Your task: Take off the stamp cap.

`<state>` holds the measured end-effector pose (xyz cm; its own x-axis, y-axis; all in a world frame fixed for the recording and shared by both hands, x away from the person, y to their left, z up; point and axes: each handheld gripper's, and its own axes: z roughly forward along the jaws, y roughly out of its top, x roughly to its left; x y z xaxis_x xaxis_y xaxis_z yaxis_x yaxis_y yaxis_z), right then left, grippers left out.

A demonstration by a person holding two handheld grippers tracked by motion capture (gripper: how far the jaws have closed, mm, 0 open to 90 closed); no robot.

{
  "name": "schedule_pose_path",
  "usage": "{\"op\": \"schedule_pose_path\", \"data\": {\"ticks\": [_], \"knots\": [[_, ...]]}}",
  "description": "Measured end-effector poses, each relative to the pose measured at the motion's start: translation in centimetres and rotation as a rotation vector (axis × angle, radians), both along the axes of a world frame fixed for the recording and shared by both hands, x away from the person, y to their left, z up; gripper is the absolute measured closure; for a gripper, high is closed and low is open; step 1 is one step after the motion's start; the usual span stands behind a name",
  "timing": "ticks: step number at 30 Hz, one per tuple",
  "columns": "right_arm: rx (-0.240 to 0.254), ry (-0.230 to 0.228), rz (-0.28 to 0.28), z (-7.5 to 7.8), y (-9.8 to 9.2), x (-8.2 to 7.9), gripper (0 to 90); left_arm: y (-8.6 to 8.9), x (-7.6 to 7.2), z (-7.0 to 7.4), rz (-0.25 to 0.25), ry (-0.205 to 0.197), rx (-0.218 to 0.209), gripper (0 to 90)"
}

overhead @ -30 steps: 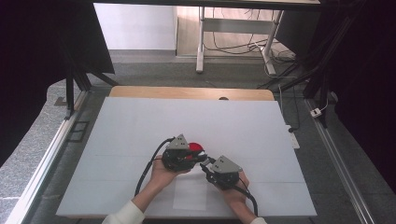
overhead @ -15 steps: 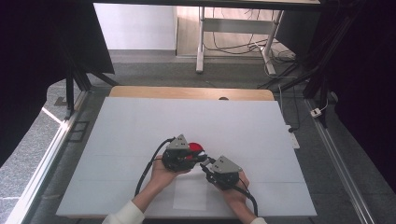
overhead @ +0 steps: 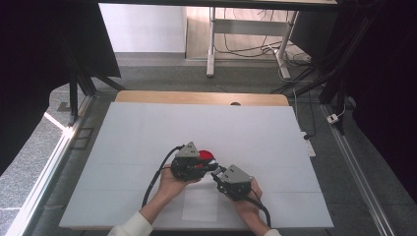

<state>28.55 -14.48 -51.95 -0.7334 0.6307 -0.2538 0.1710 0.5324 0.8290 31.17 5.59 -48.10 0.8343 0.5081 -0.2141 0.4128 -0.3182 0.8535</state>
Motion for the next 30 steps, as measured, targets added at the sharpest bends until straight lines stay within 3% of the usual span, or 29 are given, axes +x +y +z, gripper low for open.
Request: {"op": "schedule_pose_path", "data": {"ticks": [9,14,23,30], "knots": [[0.006,-0.015,-0.008,0.04,-0.08,-0.21,64.9,0.08,-0.06,0.06,0.006,0.002,-0.014,75.4],[0.03,0.0,-0.02,-0.13,-0.05,-0.33,65.0,0.04,-0.08,0.02,0.007,0.007,-0.014,75.5],[0.007,-0.011,0.005,-0.01,-0.13,-0.32,65.0,0.17,-0.04,0.09,0.007,0.021,-0.024,75.6],[0.025,-0.008,-0.009,-0.03,-0.17,-0.39,65.1,0.15,-0.05,0.06,0.01,0.021,-0.031,75.6]]}}
